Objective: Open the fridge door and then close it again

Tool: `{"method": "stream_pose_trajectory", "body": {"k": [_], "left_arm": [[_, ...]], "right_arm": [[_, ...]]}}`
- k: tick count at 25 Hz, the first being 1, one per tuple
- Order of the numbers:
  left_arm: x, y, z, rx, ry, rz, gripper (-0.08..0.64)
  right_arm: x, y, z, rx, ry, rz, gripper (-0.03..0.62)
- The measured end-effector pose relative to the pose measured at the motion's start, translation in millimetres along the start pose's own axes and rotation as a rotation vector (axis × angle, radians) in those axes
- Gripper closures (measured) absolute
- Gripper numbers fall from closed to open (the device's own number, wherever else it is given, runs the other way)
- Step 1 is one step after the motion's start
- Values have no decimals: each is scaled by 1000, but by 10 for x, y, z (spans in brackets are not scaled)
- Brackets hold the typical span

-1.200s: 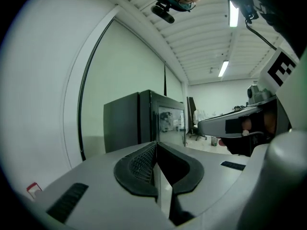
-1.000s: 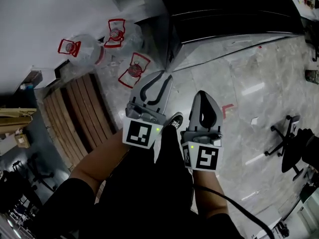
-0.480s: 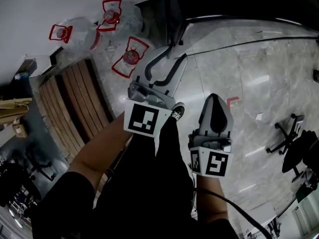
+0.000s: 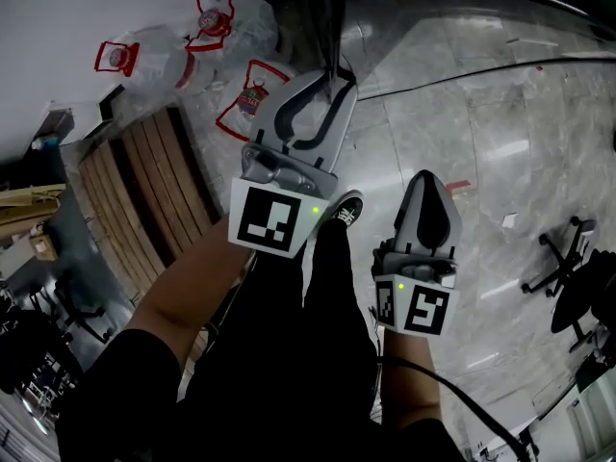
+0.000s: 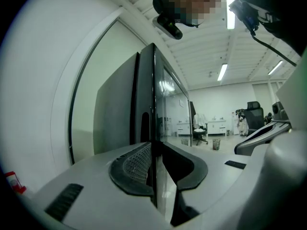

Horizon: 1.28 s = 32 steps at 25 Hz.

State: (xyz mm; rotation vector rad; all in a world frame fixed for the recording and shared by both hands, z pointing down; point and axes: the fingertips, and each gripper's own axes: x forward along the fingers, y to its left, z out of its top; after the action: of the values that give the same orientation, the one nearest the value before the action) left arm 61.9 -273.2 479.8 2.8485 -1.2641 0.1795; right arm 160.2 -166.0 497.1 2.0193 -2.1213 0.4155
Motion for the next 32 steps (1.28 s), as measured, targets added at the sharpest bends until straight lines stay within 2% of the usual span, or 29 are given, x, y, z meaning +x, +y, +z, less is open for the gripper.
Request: {"method": "stream_pose_trajectory", "body": {"k": [6,12,16,21,25,32], "left_arm": [[-37,22,4,-48,12,31,485],[-78,-28,64,-53,-16,43,486],[-279,-400,-17,3,29,1,495],[-491,-938,-24,-19,43,14,506],[-574,-1291,23,-16,34,-7,514],[-633,-1627,66,11,25,-34,520]], "right_arm": [[-92,-35,36,-5,-25,-14,577],[-219,-48,141,-30,-66,-16,577],[-327,-72,160,-42,-77,-16,577],[-563,-265,100,-51,-73,-56,577],[-746,-455,41,-57,-63,-87,577],[-959,-636,19,-53,-71,-117,577]]}}
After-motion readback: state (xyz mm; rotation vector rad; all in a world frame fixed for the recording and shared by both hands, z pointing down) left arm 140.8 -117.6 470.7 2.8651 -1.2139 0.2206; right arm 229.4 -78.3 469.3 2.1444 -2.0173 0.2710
